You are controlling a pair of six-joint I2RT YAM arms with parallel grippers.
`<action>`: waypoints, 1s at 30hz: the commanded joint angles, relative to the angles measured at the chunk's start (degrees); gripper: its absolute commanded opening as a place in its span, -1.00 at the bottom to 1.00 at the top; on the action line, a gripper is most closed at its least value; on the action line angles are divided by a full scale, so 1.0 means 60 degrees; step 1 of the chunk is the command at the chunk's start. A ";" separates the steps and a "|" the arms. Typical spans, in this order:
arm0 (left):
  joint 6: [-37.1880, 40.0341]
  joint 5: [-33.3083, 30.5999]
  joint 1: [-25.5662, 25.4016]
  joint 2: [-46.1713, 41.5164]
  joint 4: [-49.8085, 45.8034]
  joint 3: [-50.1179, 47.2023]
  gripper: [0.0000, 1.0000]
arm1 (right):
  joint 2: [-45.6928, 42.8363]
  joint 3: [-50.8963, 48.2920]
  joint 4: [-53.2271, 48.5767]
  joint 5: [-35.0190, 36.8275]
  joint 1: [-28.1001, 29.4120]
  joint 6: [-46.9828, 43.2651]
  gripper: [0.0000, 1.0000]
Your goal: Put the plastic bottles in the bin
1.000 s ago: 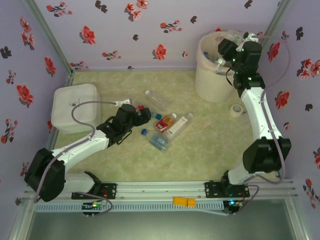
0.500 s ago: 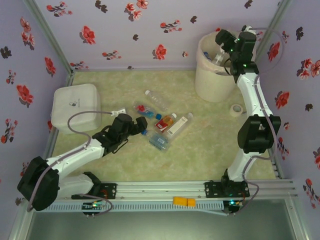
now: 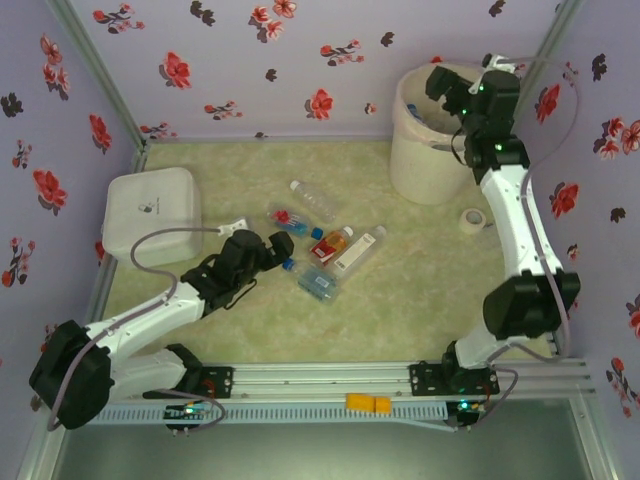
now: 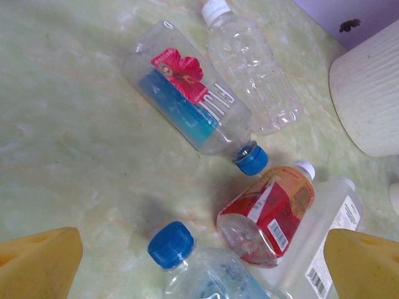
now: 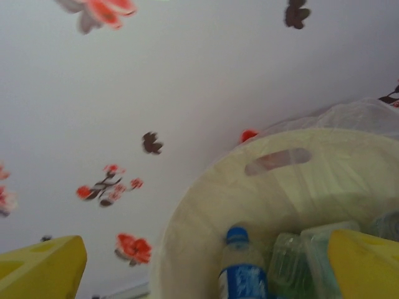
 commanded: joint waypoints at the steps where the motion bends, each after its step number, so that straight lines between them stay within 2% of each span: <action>1: -0.0778 -0.0255 -0.0392 -0.0208 -0.0340 -0.0019 1.00 | -0.0948 -0.1185 -0.0641 0.0526 0.0781 -0.0882 0.99; 5: -0.1640 -0.0929 -0.1138 -0.0030 -0.1257 0.0298 1.00 | -0.2084 -0.2981 -0.0846 0.0651 0.1650 -0.0938 0.99; 11: -0.3762 -0.2088 -0.2555 0.0971 -0.2413 0.0837 1.00 | -0.3475 -0.5515 -0.1168 0.1291 0.3048 -0.0795 0.99; 16: -0.5015 -0.2193 -0.3244 0.2287 -0.2830 0.1516 1.00 | -0.4228 -0.6887 -0.1747 0.1547 0.4005 -0.0926 0.99; 22: -0.5608 -0.2142 -0.3361 0.3645 -0.3027 0.2469 1.00 | -0.4840 -0.8267 -0.1768 0.1420 0.4421 -0.0274 0.99; 30: -0.6359 -0.2225 -0.3094 0.4596 -0.2763 0.2852 1.00 | -0.5311 -0.9284 -0.1470 0.0987 0.4438 0.0068 0.99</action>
